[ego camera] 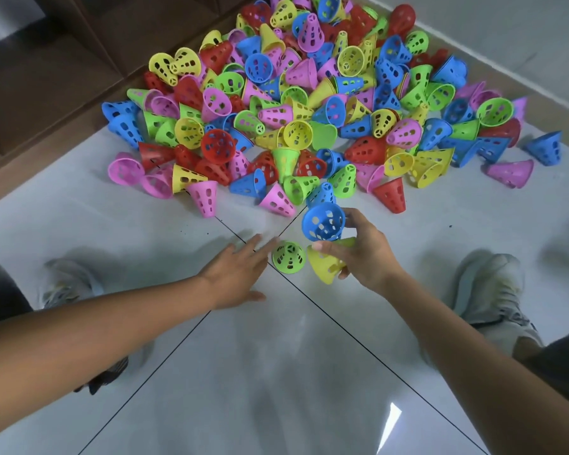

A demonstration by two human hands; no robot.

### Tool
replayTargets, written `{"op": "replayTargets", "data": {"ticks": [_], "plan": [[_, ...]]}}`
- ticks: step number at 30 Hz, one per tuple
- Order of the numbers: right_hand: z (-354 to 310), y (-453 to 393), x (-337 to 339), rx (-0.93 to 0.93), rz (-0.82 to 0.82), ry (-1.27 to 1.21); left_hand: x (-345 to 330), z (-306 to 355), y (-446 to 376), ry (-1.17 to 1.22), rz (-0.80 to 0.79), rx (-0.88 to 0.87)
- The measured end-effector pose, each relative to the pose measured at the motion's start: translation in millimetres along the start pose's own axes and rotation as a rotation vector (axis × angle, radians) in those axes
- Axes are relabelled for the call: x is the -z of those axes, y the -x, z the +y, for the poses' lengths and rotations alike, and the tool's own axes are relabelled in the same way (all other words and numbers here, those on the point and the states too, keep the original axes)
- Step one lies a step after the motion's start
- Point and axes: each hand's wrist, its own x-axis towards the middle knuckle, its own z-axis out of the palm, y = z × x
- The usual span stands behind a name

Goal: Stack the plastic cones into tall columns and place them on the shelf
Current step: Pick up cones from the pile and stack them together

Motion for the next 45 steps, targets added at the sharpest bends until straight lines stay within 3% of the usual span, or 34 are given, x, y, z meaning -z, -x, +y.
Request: {"op": "replayTargets", "data": {"ticks": [3,7,10,15,19,26,31,37,41,45], "plan": [[-10,2,2,-0.005,-0.016,-0.039,31,-9,8,0.215,0.040,0.044],[-32,10,6,0.024,-0.116,-0.104,71,-25,12,0.731,0.174,0.197],[-48,25,9,0.038,-0.251,-0.189,102,-33,22,1.112,0.245,0.149],[-73,55,20,0.066,-0.454,-0.308,146,-29,61,1.286,0.274,0.017],[-91,83,26,0.091,-0.499,-0.350,169,-11,91,1.581,0.306,-0.022],[-115,123,35,0.109,-0.517,-0.304,205,14,121,1.967,0.300,0.132],[-131,125,42,0.110,-0.330,-0.203,229,-3,124,1.882,0.317,0.114],[-138,129,60,0.096,-0.086,0.028,227,-55,163,1.529,0.250,0.217],[-143,141,68,0.089,-0.056,0.063,232,-85,194,1.281,0.154,0.289],[-142,141,65,0.066,-0.084,0.077,232,-89,201,1.161,0.182,0.305]]}}
